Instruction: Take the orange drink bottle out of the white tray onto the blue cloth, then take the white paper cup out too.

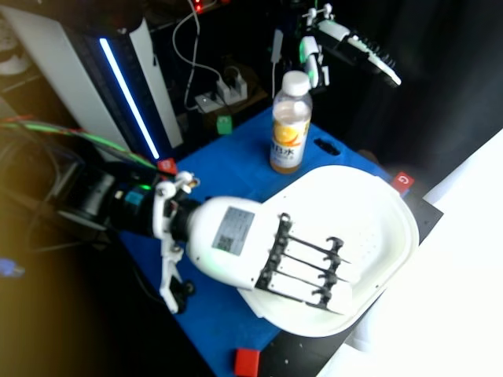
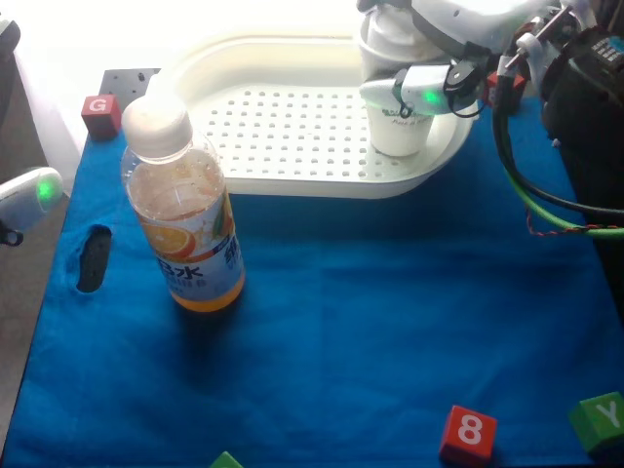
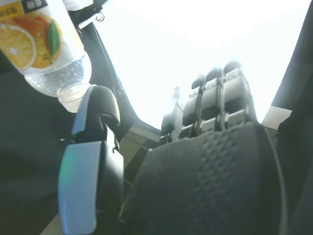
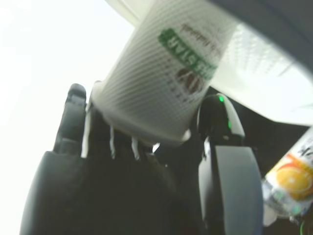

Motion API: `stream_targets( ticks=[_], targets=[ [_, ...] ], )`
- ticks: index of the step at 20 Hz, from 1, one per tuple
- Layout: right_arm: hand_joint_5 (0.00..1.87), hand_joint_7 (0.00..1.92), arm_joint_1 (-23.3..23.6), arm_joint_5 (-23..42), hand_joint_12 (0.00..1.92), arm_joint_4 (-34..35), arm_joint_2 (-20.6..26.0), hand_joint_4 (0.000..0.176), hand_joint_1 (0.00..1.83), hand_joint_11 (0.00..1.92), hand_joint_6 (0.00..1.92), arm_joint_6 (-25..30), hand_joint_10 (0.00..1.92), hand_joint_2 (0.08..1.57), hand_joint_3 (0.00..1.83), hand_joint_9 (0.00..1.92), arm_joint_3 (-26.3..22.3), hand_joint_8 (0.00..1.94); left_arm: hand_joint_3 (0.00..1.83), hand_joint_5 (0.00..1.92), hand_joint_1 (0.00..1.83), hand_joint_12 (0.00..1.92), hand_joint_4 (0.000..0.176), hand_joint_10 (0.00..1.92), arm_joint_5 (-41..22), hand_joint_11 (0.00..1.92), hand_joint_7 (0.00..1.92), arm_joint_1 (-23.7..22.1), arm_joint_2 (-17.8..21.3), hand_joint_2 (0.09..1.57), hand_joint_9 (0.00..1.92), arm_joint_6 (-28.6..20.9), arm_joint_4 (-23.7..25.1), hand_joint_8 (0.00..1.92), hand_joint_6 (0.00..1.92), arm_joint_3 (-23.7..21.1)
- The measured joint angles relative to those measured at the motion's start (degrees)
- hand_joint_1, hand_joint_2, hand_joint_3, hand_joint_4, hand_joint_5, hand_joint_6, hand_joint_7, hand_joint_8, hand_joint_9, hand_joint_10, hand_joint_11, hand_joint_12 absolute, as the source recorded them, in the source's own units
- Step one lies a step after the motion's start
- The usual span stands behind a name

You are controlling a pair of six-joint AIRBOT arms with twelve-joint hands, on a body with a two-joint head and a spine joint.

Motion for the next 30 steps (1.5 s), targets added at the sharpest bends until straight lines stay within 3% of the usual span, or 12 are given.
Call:
stream_targets(
  ticks=[4, 5, 7, 8, 13, 15, 19, 21, 23, 24, 27, 30],
  targets=[
    [0.05, 0.29, 0.0, -0.7, 1.92, 0.0, 0.0, 0.0, 0.77, 0.75, 1.41, 0.3, 1.86, 1.21, 0.0, 0.53, 0.0, 1.47, 0.01, 0.0, 0.61, 0.0, 0.152, 0.0, -0.2, 0.0, 0.0, 0.0, -0.3, 1.27, 0.0, 0.0, 0.0, 0.0, 0.0, 0.0],
    [0.06, 0.29, 0.0, -0.7, 1.92, -0.1, 0.0, 0.0, 0.76, 0.48, 1.26, 0.3, 1.67, 1.2, 0.0, 0.4, 0.0, 1.28, 0.0, 0.0, 0.57, 0.0, 0.153, 0.0, -0.3, 0.0, 0.0, 0.0, -0.3, 1.26, 0.0, 0.0, -0.2, 0.0, 0.0, 0.0],
    [0.06, 0.28, 0.0, -0.7, 1.92, -0.4, 0.3, 0.0, 0.76, 0.37, 1.22, 0.3, 1.6, 1.2, 0.0, 0.33, -0.6, 1.2, 0.0, 0.0, 0.57, 0.0, 0.159, 0.0, -0.3, 0.0, 0.0, 0.0, -0.3, 1.26, 0.0, 0.0, -0.3, 0.0, 0.0, 0.0],
    [0.1, 0.26, 0.0, -0.5, 1.92, -2.2, 1.0, 0.0, 0.78, 0.13, 1.2, 1.4, 1.43, 1.18, 0.0, 0.25, -1.6, 1.07, 0.0, 0.0, 0.58, 0.0, 0.14, 0.0, -0.3, 0.0, 0.0, 0.0, -0.3, 1.26, 0.0, 0.0, -0.3, 0.0, 0.0, 0.0],
    [0.12, 0.29, -0.1, 6.1, 1.92, -8.4, 5.5, 0.0, 0.88, 0.74, 1.25, 6.4, 1.91, 1.17, 0.0, 0.54, -7.6, 1.42, 0.0, 0.0, 0.51, 0.0, 0.152, 0.0, -0.4, 0.0, 0.0, 0.0, -0.3, 1.24, 0.0, 0.0, -0.5, 0.0, 0.0, 0.0],
    [0.03, 0.21, 0.0, 9.1, 1.92, -10.4, 8.5, 0.0, 0.79, 0.55, 1.35, 6.5, 1.91, 1.19, 0.0, 0.41, -11.1, 1.49, 0.0, 0.0, 0.53, 0.01, 0.152, 0.0, -0.6, 0.02, 0.0, 0.0, -0.3, 1.24, 0.0, 0.0, -0.9, 0.0, 0.0, 0.0],
    [0.01, 0.17, 0.0, 14.4, 1.92, -14.5, 13.9, 0.0, 0.88, 0.72, 1.43, 6.5, 1.92, 1.21, 0.01, 0.47, -17.9, 1.57, 0.02, 0.01, 0.49, 0.17, 0.169, 0.0, -0.9, 0.0, 0.0, 0.0, -0.3, 1.2, 0.0, 0.0, -0.9, 0.0, 0.0, 0.0],
    [0.06, 0.27, -0.3, 17.8, 1.92, -16.6, 17.2, 0.0, 0.86, 0.59, 1.32, 6.7, 1.75, 1.2, 0.0, 0.4, -22.2, 1.33, 0.0, 0.02, 0.46, 0.29, 0.149, 0.0, -1.2, 0.0, 0.0, 0.0, -0.3, 1.2, 0.0, 0.0, -1.3, 0.0, 0.0, 0.0],
    [0.05, 0.24, -2.0, 20.3, 1.92, -17.3, 19.0, 0.0, 0.9, 0.55, 1.32, 6.7, 1.8, 1.2, 0.0, 0.36, -24.7, 1.41, 0.0, 0.02, 0.45, 0.35, 0.138, 0.0, -1.3, 0.0, 0.0, 0.0, -0.3, 1.2, 0.0, 0.0, -1.6, 0.0, 0.0, 0.0],
    [0.03, 0.16, -3.8, 21.0, 1.92, -18.7, 20.3, 0.0, 0.87, 0.34, 1.28, 7.2, 1.84, 1.21, 0.0, 0.22, -26.3, 1.55, 0.0, 0.04, 0.44, 0.46, 0.151, 0.01, -1.4, 0.0, 0.0, 0.0, -0.3, 1.2, 0.03, 0.0, -1.8, 0.0, 0.0, 0.0],
    [0.07, 0.22, -9.1, 22.6, 1.92, -24.1, 21.1, 0.0, 0.78, 0.61, 1.27, 21.0, 1.92, 1.18, 0.0, 0.49, -26.7, 1.56, 0.0, 0.05, 0.49, 0.54, 0.16, 0.0, -1.7, 0.0, 0.0, 0.2, -0.5, 1.2, 0.01, 0.0, -1.9, 0.0, 0.0, 0.0],
    [0.08, 0.25, -11.0, 23.3, 1.92, -27.9, 21.1, 0.0, 0.77, 0.6, 1.29, 25.7, 1.92, 1.18, 0.0, 0.45, -26.7, 1.54, 0.0, 0.05, 0.48, 0.57, 0.163, 0.0, -2.0, 0.0, 0.0, 0.2, -0.6, 1.2, 0.0, 0.0, -2.1, 0.0, 0.0, -0.2]
  ],
)
